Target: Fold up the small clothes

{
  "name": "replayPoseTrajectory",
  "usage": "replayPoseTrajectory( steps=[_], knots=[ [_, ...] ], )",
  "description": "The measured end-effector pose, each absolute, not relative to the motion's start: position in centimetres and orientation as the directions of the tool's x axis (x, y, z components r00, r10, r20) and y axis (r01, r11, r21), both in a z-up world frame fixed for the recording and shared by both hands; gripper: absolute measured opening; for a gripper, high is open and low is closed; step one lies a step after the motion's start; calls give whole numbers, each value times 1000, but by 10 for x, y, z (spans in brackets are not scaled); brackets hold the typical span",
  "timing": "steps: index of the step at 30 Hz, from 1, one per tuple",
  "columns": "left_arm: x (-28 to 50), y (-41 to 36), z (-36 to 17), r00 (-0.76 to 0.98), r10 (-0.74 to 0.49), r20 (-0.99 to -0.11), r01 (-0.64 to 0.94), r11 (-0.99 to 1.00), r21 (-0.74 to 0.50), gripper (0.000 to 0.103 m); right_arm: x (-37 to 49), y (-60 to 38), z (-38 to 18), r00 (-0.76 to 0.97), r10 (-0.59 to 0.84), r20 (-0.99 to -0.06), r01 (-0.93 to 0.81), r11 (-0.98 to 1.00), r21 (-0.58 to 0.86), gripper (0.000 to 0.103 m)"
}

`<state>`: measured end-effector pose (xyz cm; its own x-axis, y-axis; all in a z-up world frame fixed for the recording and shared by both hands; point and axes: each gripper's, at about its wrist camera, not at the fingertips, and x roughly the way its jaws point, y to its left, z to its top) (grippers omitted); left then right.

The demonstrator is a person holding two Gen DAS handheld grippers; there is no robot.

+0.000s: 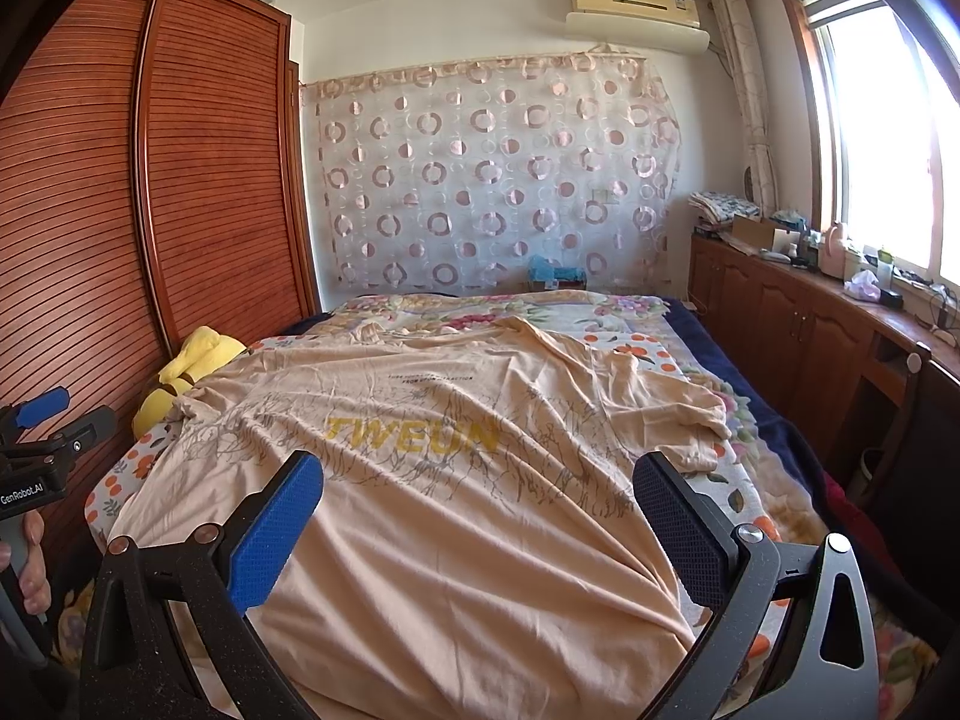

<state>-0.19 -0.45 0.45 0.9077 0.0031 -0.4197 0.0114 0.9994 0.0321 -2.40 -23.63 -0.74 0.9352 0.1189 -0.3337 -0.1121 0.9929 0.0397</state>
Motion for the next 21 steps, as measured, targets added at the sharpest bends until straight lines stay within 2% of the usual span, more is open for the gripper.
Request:
replayPoseTrajectory(
  steps=[21],
  knots=[
    [-2, -4, 4, 909, 2, -417, 12, 999, 31, 103, -24, -235, -7, 935, 120, -332, -113, 993, 41, 103]
  ],
)
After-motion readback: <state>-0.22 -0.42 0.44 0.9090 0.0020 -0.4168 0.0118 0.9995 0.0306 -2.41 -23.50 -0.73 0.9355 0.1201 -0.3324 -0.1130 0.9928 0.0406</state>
